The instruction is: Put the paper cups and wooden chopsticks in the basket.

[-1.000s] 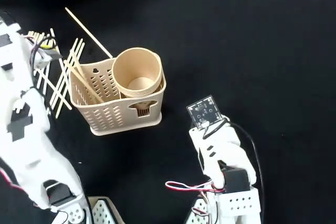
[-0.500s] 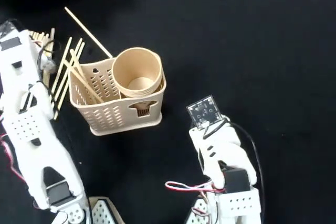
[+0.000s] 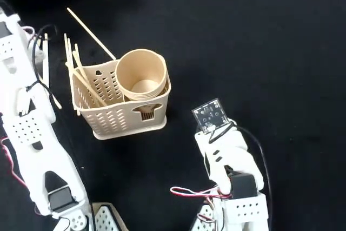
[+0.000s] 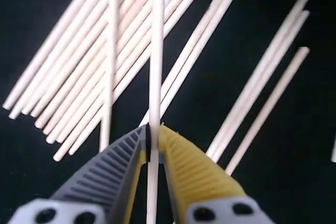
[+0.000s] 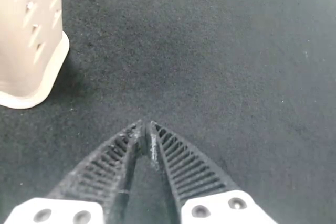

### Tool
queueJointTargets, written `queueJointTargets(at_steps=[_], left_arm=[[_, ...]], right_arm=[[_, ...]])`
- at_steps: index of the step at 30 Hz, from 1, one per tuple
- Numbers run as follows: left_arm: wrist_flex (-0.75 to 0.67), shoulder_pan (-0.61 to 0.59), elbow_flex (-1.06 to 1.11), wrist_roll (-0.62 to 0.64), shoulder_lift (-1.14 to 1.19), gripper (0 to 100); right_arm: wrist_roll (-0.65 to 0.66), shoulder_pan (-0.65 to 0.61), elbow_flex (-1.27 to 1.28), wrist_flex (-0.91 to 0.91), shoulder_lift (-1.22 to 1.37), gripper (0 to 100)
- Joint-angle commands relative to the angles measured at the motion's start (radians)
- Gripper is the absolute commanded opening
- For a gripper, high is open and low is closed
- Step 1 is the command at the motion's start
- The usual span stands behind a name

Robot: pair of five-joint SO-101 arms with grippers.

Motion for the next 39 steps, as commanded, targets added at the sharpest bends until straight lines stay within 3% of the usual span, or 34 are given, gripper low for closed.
queueJointTargets(at_steps=[1, 9, 16, 23, 31, 39], left_arm=[[0.031, 0.016, -0.117, -0.035, -0.032, 3], [0.032, 0.016, -0.042, -0.035, -0.213, 3], [0.023, 0.048, 0.499, -0.037, -0.729, 3], [-0.129, 0.048, 0.868, -0.037, -1.250, 3], [-0.586, 0.076, 1.422, -0.028, -1.886, 3], [-1.208, 0.404, 2.060, -0.037, -2.424, 3]], right_arm=[[-0.003, 0.009, -0.002, 0.002, -0.081, 1.2], [-0.003, 0.009, -0.002, 0.002, -0.081, 1.2], [-0.003, 0.009, -0.002, 0.002, -0.081, 1.2], [-0.003, 0.009, -0.002, 0.002, -0.081, 1.2], [-0.003, 0.009, -0.002, 0.002, -0.081, 1.2], [-0.003, 0.009, -0.002, 0.002, -0.081, 1.2]])
